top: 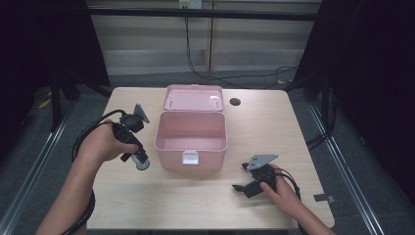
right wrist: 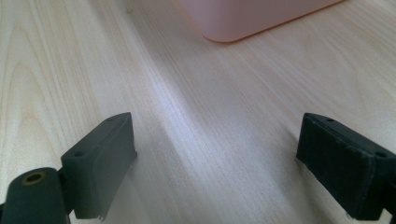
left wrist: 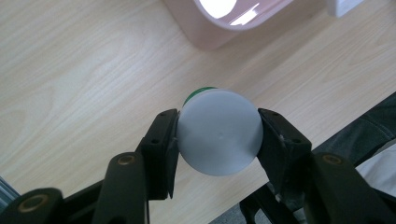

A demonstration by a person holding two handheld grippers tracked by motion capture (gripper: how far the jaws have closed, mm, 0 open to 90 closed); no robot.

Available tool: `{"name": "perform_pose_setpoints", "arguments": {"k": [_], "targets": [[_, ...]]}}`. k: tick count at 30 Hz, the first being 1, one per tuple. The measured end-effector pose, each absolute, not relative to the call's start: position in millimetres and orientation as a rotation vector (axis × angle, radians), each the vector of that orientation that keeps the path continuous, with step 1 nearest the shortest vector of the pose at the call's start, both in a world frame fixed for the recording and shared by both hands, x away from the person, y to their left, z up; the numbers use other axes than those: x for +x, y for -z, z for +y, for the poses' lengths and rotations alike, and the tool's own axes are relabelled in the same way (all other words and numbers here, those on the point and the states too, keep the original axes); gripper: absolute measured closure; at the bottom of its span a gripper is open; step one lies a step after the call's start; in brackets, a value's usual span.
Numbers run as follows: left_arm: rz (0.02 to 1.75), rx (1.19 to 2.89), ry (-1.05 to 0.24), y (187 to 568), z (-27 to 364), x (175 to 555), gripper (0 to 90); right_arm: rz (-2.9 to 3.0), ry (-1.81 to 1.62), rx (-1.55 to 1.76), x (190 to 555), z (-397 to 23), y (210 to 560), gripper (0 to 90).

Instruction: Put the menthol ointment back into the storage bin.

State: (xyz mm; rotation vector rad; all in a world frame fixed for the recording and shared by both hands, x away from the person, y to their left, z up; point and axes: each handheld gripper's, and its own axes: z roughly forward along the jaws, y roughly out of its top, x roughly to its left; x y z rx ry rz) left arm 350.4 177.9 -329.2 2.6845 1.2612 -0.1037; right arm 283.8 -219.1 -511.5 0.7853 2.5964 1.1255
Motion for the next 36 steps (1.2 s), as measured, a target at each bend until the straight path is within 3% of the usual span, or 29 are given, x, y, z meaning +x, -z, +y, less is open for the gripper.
{"name": "perform_pose_setpoints", "arguments": {"k": [36], "targets": [[1.266, 2.650, 0.044, 272, 140, 389, 50.4, 2.599, -1.123, 0.785, 284, -219, 511, 10.9]]}}
